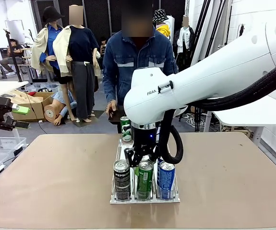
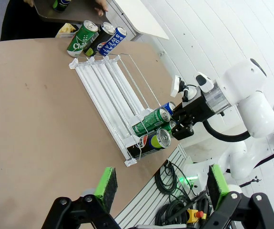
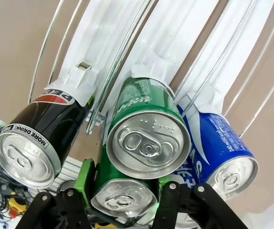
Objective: Retrieve and hand over the desired beverage to the person.
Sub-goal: Pick up another can of the same type that the person held from the Automatic Can Dispenser.
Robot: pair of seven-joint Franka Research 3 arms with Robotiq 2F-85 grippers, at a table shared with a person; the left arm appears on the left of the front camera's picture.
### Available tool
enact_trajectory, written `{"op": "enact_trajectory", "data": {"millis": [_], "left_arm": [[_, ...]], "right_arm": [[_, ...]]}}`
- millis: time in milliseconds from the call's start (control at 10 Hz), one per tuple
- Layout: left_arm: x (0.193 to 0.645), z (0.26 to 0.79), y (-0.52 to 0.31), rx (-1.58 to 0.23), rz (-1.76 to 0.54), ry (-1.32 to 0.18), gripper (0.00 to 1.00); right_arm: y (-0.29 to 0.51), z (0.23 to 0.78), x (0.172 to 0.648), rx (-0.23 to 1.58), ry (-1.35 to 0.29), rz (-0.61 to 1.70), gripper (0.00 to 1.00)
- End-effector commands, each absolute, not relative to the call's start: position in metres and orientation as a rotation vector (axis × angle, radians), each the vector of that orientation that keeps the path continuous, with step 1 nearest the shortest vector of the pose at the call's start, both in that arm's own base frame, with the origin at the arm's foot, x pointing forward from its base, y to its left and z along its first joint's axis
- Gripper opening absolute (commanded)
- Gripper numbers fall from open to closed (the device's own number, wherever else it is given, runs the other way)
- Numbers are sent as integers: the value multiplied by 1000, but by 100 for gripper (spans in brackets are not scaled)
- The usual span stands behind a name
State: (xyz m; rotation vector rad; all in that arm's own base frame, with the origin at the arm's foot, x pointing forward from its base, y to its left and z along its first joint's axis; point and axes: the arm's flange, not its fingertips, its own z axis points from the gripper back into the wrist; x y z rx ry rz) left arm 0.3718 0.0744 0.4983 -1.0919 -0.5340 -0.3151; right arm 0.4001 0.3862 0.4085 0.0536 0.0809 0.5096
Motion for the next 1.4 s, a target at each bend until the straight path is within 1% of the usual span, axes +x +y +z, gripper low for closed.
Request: {"op": "enact_trajectory", "data": {"millis": [0, 200, 600, 1100, 1300], "left_arm": [[369, 499, 77, -1086, -323, -532, 100], [369, 499, 77, -1086, -323, -532, 100], [369, 499, 77, -1086, -323, -532, 100], [369, 499, 77, -1086, -323, -532, 100], [369, 499, 77, -1086, -323, -532, 100]], "right_arm": [[390, 411, 402, 19, 79, 500, 0], [386, 409, 400, 53, 81, 510, 0], [387, 408, 400, 52, 83, 511, 0], [378, 448, 402, 55, 84, 509, 0], [370, 474, 398, 59, 82, 518, 0]]}}
